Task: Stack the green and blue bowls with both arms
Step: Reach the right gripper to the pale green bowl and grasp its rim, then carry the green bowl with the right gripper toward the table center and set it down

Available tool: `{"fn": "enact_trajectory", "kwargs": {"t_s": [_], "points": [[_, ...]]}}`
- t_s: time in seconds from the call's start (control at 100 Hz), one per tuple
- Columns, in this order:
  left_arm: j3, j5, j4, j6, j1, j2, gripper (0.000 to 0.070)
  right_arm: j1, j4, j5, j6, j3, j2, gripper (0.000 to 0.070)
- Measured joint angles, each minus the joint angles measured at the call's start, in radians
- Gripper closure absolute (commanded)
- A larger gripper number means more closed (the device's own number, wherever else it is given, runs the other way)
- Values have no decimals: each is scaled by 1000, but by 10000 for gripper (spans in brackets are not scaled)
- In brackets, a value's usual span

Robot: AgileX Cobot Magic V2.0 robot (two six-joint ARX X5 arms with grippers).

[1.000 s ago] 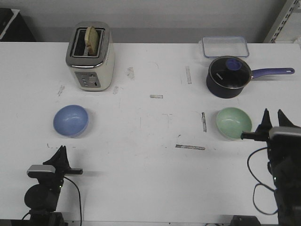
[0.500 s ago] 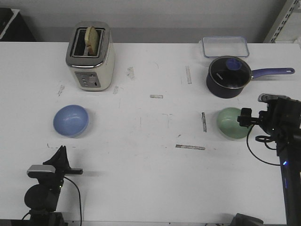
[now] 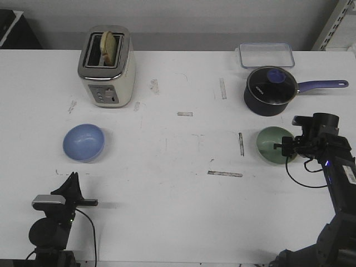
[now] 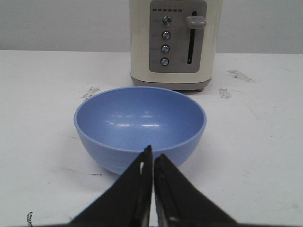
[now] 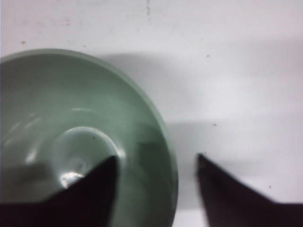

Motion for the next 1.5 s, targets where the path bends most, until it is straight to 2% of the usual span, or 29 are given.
{"fn": "enact_trajectory", "kwargs": {"t_s": [0.03, 0.34, 0.52, 0.66, 0.75, 0.87, 1.22, 1.35, 1.5], "points": [[0, 0, 0, 0, 0, 0, 699, 0, 5, 0, -3, 0, 3, 700], [0, 0, 0, 0, 0, 0, 699, -3, 16, -12, -13, 1, 5, 700], [0, 0, 0, 0, 0, 0, 699, 4, 9, -70, -11, 13, -47, 700], [0, 0, 0, 0, 0, 0, 699, 51, 11, -134, 27, 73, -142, 700], [0, 0, 0, 0, 0, 0, 699, 120, 23, -174, 68, 105, -207, 700], [0, 0, 0, 0, 0, 0, 699, 262, 27, -183, 107, 111, -251, 700], [0, 0, 1, 0, 0, 0, 699, 753, -39, -175, 130, 111, -147, 700], [0, 0, 0, 0, 0, 0, 699, 837, -39, -171, 129, 111, -64, 700], [0, 0, 0, 0, 0, 0, 699, 875, -21, -119, 120, 111, 21, 700]]}}
